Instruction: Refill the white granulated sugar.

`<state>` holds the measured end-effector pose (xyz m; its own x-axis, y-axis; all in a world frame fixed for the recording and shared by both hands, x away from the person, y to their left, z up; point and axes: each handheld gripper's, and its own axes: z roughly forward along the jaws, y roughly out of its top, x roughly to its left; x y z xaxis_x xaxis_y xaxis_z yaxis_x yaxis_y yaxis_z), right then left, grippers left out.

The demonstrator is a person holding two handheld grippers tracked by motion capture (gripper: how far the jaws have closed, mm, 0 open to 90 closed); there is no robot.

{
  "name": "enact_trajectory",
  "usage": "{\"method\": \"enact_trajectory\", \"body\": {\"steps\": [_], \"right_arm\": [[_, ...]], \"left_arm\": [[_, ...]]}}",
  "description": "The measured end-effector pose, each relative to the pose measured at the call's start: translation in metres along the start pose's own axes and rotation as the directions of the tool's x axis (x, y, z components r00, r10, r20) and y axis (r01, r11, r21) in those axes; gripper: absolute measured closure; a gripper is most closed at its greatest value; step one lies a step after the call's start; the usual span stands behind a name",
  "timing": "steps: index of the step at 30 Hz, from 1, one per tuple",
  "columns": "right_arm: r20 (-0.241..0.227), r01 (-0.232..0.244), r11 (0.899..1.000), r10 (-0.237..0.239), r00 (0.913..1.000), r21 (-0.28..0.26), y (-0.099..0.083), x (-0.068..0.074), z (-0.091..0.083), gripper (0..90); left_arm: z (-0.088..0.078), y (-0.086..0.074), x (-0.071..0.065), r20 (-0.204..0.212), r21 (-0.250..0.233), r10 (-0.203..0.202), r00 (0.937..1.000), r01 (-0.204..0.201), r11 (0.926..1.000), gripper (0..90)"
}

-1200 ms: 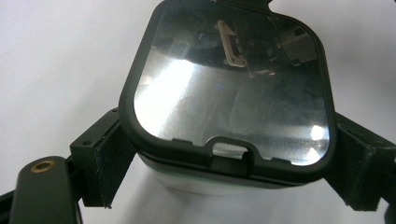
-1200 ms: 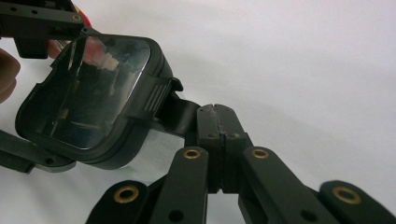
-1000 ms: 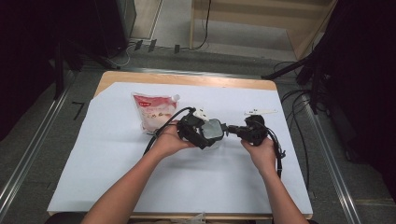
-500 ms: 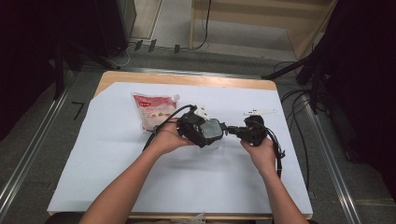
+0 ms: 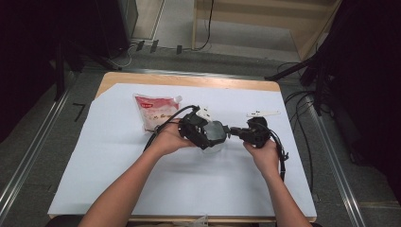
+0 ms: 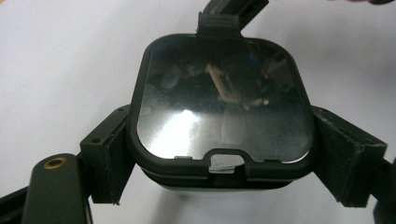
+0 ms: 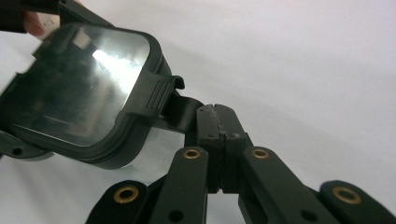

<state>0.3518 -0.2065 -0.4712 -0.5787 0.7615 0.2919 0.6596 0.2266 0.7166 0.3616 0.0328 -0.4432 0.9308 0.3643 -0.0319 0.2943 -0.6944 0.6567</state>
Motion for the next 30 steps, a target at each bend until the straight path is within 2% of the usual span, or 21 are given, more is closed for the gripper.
{"method": "enact_trajectory", "body": {"steps": [10,11,13,16,20,21,22,24,27,30], "right_arm": [[-0.006,0.001,1.000,-0.001,1.0000,0.006,-0.001,0.000,0.001,90.0],[-0.007,-0.001,1.000,0.001,1.0000,0.009,-0.001,0.000,0.001,90.0],[-0.014,-0.001,1.000,0.001,0.9999,0.012,-0.001,0.000,0.001,90.0],[-0.006,0.002,1.000,-0.002,1.0000,0.016,-0.001,0.002,0.002,90.0],[-0.011,0.000,1.000,0.000,0.9999,0.023,-0.002,0.002,0.002,90.0],[-0.012,0.002,1.000,-0.002,0.9999,0.024,-0.002,0.001,0.002,90.0],[-0.013,-0.002,1.000,0.002,0.9999,0.027,-0.002,0.002,0.002,90.0],[-0.034,0.001,1.000,0.000,0.9994,0.030,-0.002,0.003,0.003,90.0],[-0.024,0.015,0.999,-0.014,0.9996,0.033,-0.002,0.005,0.004,90.0],[-0.033,0.014,0.999,-0.012,0.9994,0.035,-0.002,0.005,0.004,90.0]], "left_arm": [[-0.006,0.007,0.000,-0.004,-0.013,0.014,0.9999,-0.014,0.9998,18.4],[-0.007,0.008,0.000,-0.005,-0.021,0.012,0.9999,-0.012,0.9997,18.4],[-0.010,0.011,0.000,0.018,-0.048,-0.001,0.9998,0.002,0.9989,18.7],[-0.011,0.015,0.000,0.018,-0.042,0.002,0.9998,-0.001,0.9991,18.8],[-0.012,0.020,-0.001,0.029,-0.050,-0.016,0.9995,0.017,0.9986,19.0],[-0.013,0.021,0.000,0.068,-0.074,-0.027,0.9973,0.032,0.9968,21.4],[-0.016,0.022,0.001,0.102,-0.103,-0.031,0.9943,0.042,0.9938,35.9],[-0.018,0.027,0.000,0.100,-0.121,-0.027,0.9946,0.039,0.9919,37.5],[-0.019,0.031,-0.001,0.106,-0.108,-0.011,0.9943,0.022,0.9939,40.1],[-0.022,0.033,-0.002,0.129,-0.092,0.003,0.9916,0.009,0.9957,48.9]]}}
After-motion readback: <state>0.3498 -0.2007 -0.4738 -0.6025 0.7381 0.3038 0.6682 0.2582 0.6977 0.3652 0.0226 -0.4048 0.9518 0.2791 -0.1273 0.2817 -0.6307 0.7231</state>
